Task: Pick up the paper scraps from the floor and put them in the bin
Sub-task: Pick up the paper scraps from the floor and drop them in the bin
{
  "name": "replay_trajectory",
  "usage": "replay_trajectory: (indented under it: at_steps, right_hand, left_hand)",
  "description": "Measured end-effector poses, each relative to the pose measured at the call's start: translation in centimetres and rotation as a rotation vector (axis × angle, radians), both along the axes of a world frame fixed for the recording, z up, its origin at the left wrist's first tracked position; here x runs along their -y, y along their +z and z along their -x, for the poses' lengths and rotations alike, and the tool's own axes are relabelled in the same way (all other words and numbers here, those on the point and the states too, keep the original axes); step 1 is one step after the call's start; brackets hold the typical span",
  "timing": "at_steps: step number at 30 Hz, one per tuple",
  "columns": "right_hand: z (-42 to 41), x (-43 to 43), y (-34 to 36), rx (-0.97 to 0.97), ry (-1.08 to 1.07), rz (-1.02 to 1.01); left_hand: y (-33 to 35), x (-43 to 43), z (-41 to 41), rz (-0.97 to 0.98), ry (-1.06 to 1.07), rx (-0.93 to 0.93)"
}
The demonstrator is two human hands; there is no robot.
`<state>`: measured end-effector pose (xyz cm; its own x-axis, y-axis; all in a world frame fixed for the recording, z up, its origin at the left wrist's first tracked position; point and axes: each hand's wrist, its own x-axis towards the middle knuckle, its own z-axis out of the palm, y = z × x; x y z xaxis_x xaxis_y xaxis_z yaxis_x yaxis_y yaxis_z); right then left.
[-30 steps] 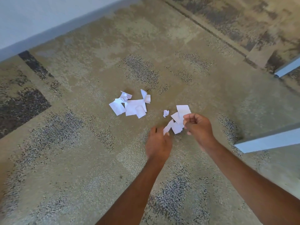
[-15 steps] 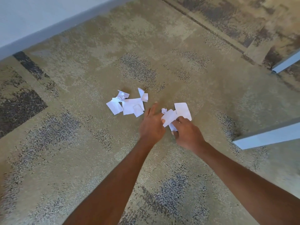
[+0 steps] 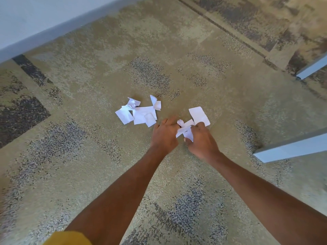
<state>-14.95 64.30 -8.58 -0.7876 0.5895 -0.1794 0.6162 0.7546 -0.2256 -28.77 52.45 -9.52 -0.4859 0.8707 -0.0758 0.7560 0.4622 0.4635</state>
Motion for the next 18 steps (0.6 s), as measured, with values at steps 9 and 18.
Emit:
replay_trajectory:
  at_steps: [9, 18]
  right_hand:
    - [0.9, 0.4, 0.2, 0.068, -0.011, -0.110]
    - [2.7, -0.2, -0.1, 0.060, -0.077, -0.191]
  left_hand:
    - [0.1, -1.2, -0.4, -0.030, -0.094, 0.002]
    - [-1.2, 2.1, -1.9, -0.092, 0.182, 0.089]
